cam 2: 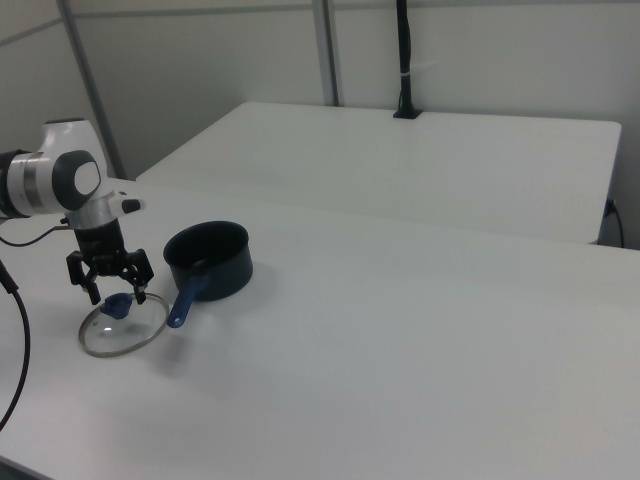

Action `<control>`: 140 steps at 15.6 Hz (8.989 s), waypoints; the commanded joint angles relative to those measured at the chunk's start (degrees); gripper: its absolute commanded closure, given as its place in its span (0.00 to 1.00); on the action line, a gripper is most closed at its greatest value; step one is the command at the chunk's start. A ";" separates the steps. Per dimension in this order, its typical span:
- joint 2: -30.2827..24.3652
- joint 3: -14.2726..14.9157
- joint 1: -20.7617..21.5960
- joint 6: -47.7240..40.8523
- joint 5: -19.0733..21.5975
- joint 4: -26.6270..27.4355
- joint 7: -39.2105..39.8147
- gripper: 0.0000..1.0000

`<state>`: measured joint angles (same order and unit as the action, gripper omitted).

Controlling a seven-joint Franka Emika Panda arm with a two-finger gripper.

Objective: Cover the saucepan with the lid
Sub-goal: 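Lower the open gripper around the blue knob of the lid, then close the gripper on the blue knob, then lift the glass lid off the table by its knob, then carry the lid over the black saucepan and lower it onto the rim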

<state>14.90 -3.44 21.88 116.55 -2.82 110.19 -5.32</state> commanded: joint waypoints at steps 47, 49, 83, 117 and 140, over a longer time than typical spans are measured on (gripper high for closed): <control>-5.58 -1.22 -1.14 0.17 -1.75 3.89 -1.98 0.36; -6.38 -1.22 -1.23 -0.70 -1.49 3.89 -1.63 0.37; -1.89 -1.13 -1.14 4.48 -2.10 3.45 -0.84 0.66; -1.64 1.77 -7.73 -8.09 4.31 -17.11 -1.27 0.69; 14.54 1.60 -9.31 -4.23 3.88 -32.67 -19.55 0.69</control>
<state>27.60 -1.95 12.08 111.16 0.60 80.15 -22.76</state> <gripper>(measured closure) 0.392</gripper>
